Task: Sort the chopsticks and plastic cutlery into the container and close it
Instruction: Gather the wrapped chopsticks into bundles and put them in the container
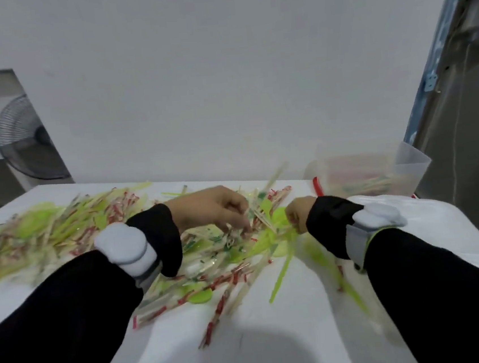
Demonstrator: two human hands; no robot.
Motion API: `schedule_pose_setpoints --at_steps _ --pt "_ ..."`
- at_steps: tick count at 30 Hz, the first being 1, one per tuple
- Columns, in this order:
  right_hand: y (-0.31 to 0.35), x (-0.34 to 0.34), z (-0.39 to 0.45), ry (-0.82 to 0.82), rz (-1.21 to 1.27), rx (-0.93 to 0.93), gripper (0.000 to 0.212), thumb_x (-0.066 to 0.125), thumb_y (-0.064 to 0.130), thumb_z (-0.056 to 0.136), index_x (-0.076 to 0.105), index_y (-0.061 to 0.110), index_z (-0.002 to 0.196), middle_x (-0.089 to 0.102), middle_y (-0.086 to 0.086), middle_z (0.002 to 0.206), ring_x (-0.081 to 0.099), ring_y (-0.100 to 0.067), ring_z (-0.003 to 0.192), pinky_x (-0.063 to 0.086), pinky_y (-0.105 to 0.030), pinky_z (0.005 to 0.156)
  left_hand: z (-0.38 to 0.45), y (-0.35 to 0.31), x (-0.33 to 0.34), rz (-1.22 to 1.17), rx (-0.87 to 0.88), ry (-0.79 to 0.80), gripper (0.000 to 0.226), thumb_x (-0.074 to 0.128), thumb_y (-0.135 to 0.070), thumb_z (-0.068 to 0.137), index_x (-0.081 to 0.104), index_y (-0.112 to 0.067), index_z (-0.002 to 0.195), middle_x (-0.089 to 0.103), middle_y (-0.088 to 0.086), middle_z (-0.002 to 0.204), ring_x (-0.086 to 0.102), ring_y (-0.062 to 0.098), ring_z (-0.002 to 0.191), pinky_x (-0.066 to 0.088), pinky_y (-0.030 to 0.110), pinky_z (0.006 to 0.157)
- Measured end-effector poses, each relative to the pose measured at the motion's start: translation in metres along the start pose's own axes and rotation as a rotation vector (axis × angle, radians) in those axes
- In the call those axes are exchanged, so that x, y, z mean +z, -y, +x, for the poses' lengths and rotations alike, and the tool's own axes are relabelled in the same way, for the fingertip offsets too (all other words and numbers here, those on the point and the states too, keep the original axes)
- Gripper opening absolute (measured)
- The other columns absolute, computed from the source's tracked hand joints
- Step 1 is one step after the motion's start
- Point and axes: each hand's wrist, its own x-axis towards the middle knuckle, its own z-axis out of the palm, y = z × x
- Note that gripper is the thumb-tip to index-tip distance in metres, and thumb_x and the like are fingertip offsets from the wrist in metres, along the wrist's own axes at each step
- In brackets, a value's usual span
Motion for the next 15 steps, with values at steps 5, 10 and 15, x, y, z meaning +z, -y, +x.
schedule_pose_setpoints --at_steps 5,10,15 --pt "-0.014 -0.025 0.005 -0.12 0.165 -0.037 0.04 0.073 0.009 0.076 0.039 0.021 0.059 0.046 0.003 0.066 0.046 -0.018 0.077 0.033 -0.023 0.06 0.001 0.016 -0.022 -0.46 -0.066 -0.462 0.021 0.041 -0.003 0.095 0.05 -0.012 0.077 0.055 0.008 0.068 0.054 0.019 0.054 0.041 0.024 0.05" --pt "-0.013 -0.03 0.012 -0.153 0.197 -0.042 0.04 0.073 0.012 0.078 0.039 0.022 0.059 0.05 -0.002 0.073 0.045 -0.017 0.077 0.028 -0.014 0.052 -0.006 0.034 -0.018 0.453 -0.267 -0.236 0.016 0.065 -0.029 0.086 0.057 -0.018 0.096 0.05 -0.003 0.081 0.046 0.012 0.066 0.036 0.024 0.061" --pt "-0.01 -0.027 0.021 -0.063 0.216 -0.013 0.032 0.069 0.008 0.081 0.045 0.019 0.062 0.051 -0.004 0.085 0.045 -0.015 0.081 0.029 -0.014 0.052 -0.005 0.067 0.001 0.709 -0.485 0.004 0.084 0.076 -0.053 0.068 0.038 -0.029 0.14 0.036 -0.001 0.13 0.047 0.024 0.117 0.042 0.035 0.093"
